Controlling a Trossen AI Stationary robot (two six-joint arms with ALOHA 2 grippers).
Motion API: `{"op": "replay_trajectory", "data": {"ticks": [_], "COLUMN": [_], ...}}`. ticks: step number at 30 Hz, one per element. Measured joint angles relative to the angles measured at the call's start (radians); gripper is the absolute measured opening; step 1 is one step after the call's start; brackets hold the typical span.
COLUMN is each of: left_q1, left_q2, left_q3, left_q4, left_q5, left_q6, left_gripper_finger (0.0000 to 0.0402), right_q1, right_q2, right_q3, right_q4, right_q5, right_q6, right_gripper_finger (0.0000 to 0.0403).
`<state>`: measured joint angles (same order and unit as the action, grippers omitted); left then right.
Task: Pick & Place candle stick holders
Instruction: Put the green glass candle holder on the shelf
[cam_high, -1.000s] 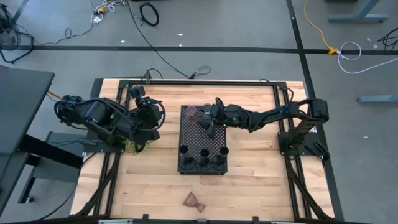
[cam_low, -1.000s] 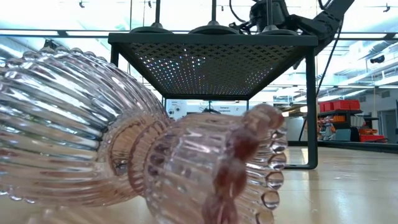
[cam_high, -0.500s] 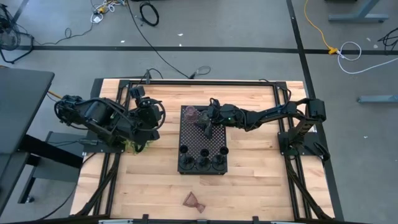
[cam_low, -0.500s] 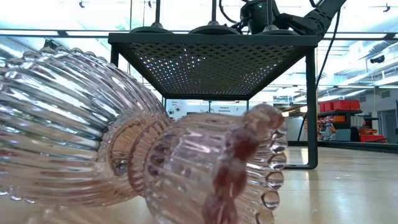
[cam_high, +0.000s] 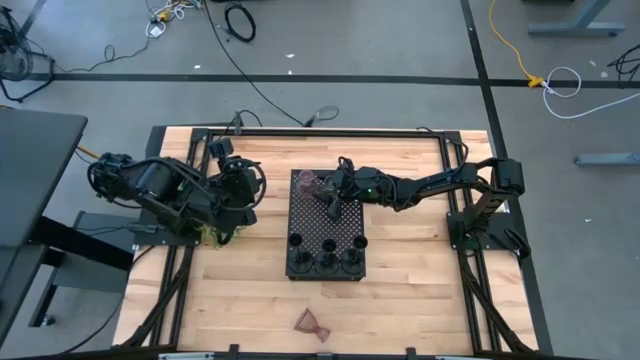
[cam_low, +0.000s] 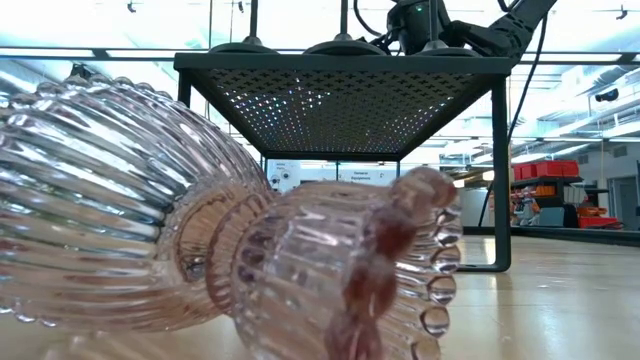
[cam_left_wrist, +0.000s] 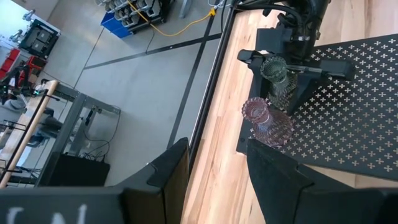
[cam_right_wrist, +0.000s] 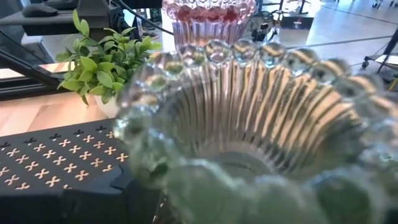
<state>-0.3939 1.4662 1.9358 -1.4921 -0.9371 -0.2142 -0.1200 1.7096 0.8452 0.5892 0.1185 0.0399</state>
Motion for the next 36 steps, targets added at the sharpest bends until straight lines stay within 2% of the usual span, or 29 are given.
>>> {"op": "replay_trajectory", "data": {"ticks": [8,18,27,36], "left_q1": [0.000,0.000,0.000,0.000], "left_q2": [0.000,0.000,0.000,0.000], "left_q3": [0.000,0.000,0.000,0.000], "left_q4": [0.002,0.003,0.003,0.003], "left_q5": [0.000,0.000,0.000,0.000], "left_q6": [-0.002,-0.002,0.000,0.000], "left_gripper_finger": [0.0165,0.0165,0.0165,0.0165], "right_q1": [-0.001,-0.005,-0.008,-0.008], "right_q2": [0.000,0.000,-0.001,-0.001], "right_q3": [0.000,0.000,0.000,0.025], "right_q4": [0.002,0.029,0.064,0.027], "right_q5": [0.082,0.047,0.048,0.022], "right_q6": [0.000,-0.007,-0.022,-0.024], "right_gripper_finger": [0.0282,0.0263,0.0263,0.0268]}}
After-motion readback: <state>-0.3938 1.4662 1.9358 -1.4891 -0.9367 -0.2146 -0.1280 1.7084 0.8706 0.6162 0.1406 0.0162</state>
